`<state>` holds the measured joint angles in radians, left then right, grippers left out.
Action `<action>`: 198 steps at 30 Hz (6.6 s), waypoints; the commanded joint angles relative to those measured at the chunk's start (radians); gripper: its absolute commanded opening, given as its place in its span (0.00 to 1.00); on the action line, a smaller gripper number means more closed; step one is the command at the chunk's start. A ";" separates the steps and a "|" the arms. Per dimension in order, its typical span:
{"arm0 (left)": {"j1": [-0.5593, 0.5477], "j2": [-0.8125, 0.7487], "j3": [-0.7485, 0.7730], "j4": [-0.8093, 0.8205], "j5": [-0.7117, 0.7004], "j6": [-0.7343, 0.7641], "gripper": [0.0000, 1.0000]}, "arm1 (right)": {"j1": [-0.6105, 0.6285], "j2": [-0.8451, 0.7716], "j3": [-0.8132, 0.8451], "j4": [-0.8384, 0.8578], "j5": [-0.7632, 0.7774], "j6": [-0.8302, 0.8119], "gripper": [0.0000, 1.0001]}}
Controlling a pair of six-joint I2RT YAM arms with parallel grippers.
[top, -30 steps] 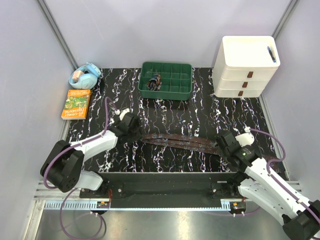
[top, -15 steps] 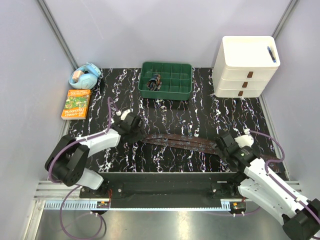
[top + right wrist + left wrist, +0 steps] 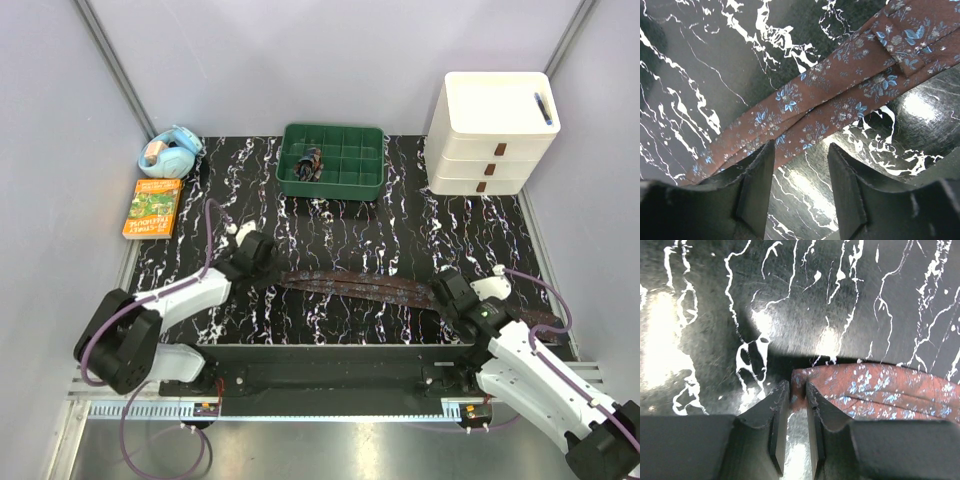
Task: Roll the ties
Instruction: Flatten out the tie at the center of the board.
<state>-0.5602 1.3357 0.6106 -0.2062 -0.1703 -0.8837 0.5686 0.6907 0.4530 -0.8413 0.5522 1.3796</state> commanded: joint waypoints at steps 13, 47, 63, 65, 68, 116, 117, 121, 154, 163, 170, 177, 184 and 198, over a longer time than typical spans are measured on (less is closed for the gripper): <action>0.014 -0.346 -0.169 -0.005 -0.112 0.057 0.15 | -0.003 0.139 -0.004 0.233 -0.007 -0.027 0.52; 0.016 -0.081 -0.048 0.102 0.005 0.025 0.58 | -0.004 0.454 0.044 0.515 -0.161 -0.013 0.51; 0.016 -0.009 -0.048 0.149 -0.009 0.002 0.17 | -0.003 0.480 0.026 0.556 -0.176 -0.024 0.50; 0.016 -0.010 -0.049 0.151 -0.014 0.002 0.12 | -0.003 0.495 0.024 0.571 -0.192 -0.024 0.50; 0.017 -0.021 -0.054 0.152 -0.023 0.003 0.03 | -0.004 0.532 0.026 0.610 -0.224 -0.021 0.52; 0.016 -0.259 -0.141 0.057 -0.048 0.066 0.00 | -0.003 0.368 0.016 0.529 -0.143 -0.094 0.00; 0.016 -0.262 -0.143 0.054 -0.046 0.068 0.00 | -0.003 0.356 -0.002 0.518 -0.150 -0.087 0.00; 0.016 -0.264 -0.146 0.050 -0.049 0.074 0.00 | -0.003 0.325 -0.059 0.518 -0.211 -0.062 0.00; 0.016 -0.358 -0.138 -0.051 -0.024 0.187 0.74 | -0.003 0.533 0.082 0.953 -0.643 -0.379 0.20; 0.019 -0.454 -0.224 0.027 -0.046 -0.107 0.64 | -0.003 0.856 0.127 1.226 -0.827 -0.416 0.07; 0.032 -0.452 -0.281 0.094 -0.038 -0.158 0.63 | -0.001 0.963 0.067 1.392 -0.868 -0.375 0.04; 0.040 -0.438 -0.357 0.233 0.009 -0.198 0.60 | -0.001 0.972 0.021 1.417 -0.864 -0.370 0.02; 0.040 -0.368 -0.356 0.248 -0.006 -0.244 0.55 | -0.001 1.003 -0.028 1.485 -0.867 -0.364 0.01; 0.039 -0.287 -0.298 0.263 -0.086 -0.167 0.29 | -0.001 1.029 -0.046 1.532 -0.887 -0.363 0.00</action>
<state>-0.5243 1.0233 0.2634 -0.0051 -0.1997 -1.0874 0.5671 1.6928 0.4301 0.6743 -0.3206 1.0286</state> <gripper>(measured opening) 0.317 0.009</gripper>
